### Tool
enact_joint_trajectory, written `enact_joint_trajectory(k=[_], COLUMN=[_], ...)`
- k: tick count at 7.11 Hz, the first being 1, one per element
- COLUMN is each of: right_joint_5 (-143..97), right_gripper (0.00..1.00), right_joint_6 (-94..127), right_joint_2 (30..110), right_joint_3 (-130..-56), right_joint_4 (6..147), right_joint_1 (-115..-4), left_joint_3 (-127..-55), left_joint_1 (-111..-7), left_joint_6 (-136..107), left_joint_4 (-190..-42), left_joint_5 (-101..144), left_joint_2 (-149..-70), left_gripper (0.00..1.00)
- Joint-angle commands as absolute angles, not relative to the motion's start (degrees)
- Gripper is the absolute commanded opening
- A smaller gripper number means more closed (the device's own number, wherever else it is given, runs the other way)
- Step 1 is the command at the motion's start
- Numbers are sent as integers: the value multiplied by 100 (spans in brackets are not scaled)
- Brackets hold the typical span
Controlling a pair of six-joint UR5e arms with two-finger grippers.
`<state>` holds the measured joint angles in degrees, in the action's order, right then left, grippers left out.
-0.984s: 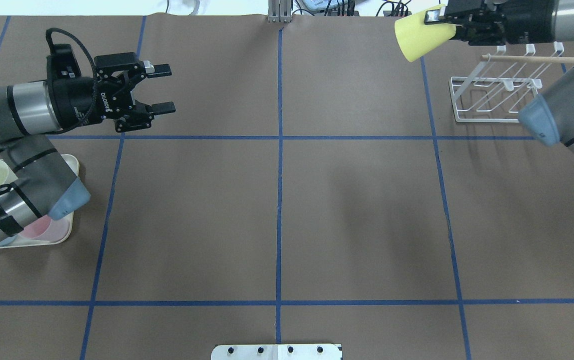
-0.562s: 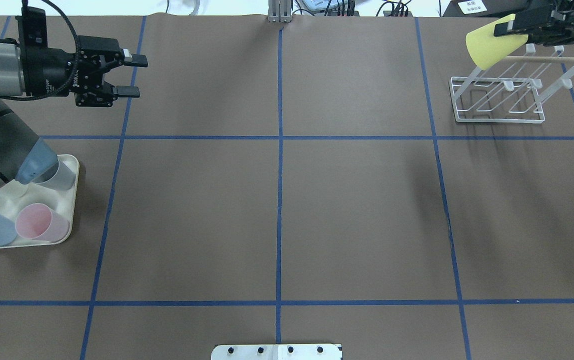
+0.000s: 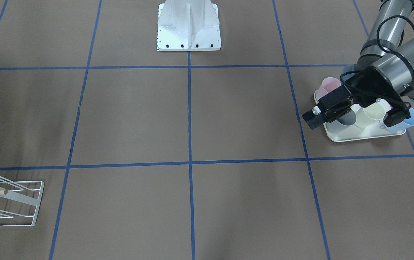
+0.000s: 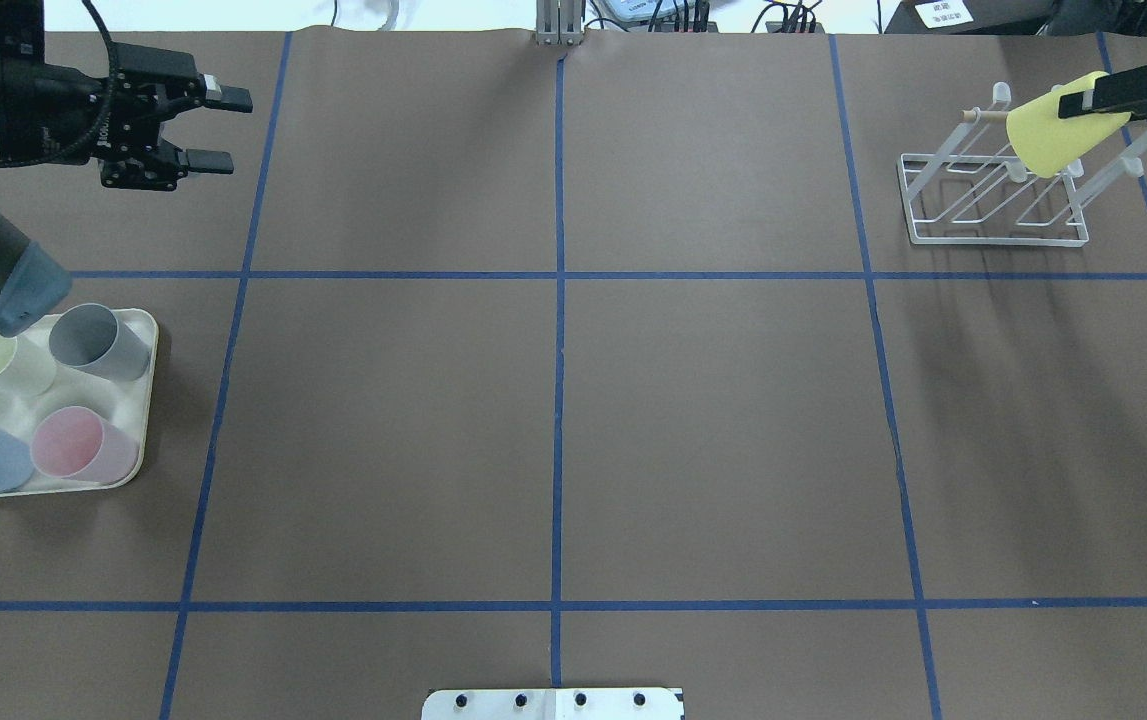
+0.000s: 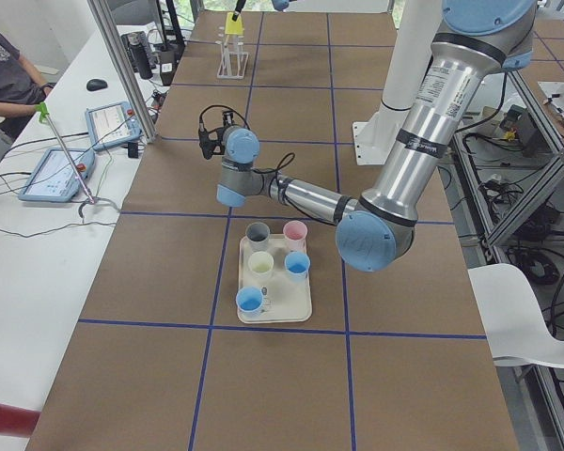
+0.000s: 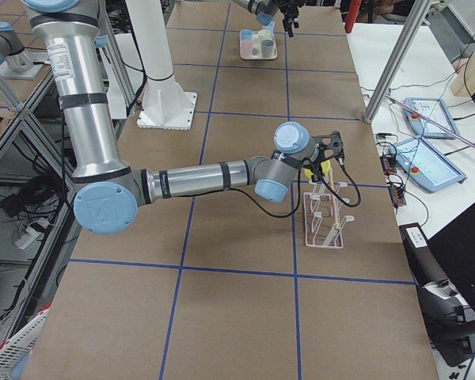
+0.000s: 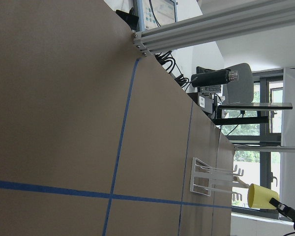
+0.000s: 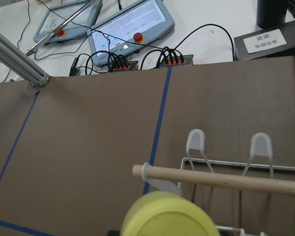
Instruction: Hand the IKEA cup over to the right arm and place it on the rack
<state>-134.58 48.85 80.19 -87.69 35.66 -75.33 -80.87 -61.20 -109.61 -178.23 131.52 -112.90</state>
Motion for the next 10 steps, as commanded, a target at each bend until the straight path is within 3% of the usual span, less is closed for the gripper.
enact_joint_trajectory(k=[1, 10], right_joint_5=[-13667, -13334], right_gripper=[24, 24], right_joint_6=[4326, 4324], right_joint_2=[8086, 7981], right_joint_3=[-8789, -8736], right_joint_4=[4173, 4324], right_joint_1=[-7480, -7287], left_joint_3=[-8077, -8086], left_joint_1=[-6205, -6196], left_joint_6=[-10740, -10740], left_joint_4=[-17719, -17727], left_joint_5=[13272, 13254], left_joint_2=[-11276, -11180], left_gripper=[88, 88])
